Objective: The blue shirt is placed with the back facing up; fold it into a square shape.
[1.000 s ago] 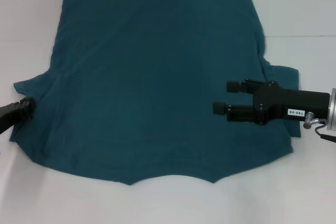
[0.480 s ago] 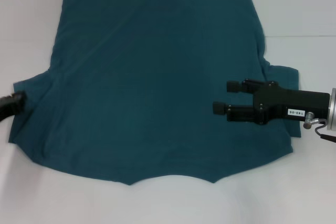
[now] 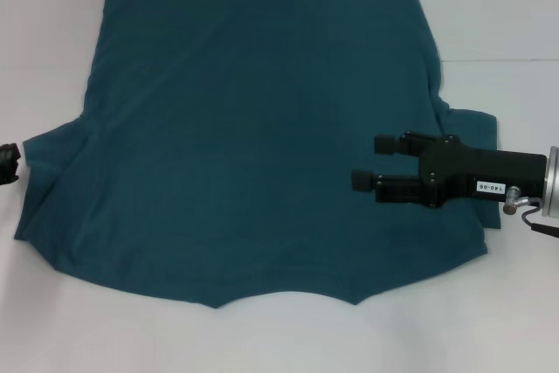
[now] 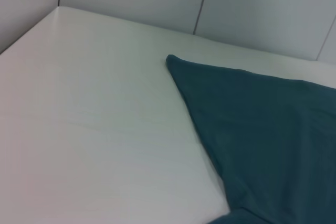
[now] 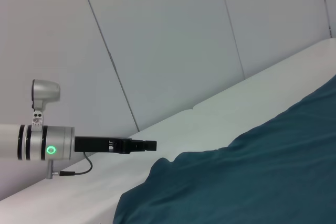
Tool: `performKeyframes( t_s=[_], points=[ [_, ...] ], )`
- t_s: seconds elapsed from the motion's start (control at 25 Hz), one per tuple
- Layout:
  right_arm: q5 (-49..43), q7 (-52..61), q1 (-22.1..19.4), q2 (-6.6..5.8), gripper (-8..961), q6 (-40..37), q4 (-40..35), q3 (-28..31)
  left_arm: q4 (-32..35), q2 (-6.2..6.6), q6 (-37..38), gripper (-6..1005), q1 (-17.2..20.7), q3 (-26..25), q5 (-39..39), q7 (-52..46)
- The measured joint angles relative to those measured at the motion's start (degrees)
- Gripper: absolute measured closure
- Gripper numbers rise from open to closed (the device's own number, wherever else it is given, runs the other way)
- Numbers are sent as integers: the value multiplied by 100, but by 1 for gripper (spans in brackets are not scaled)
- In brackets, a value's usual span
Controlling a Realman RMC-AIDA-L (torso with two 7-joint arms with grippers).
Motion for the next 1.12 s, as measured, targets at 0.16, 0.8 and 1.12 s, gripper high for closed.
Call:
performKeyframes(
  t_s=[0.16,0.8,1.12],
  points=[
    [0,2,1,0,73,19,0,0,-2,-47,39,954,25,42,18,-1],
    [0,6,10,0,77,35,1,0,-56,-123,34,554,63,168,24,-14],
    [0,6,10,0,79,34,1,0,-123,-130,0,325,34,298,24,-14]
  ],
)
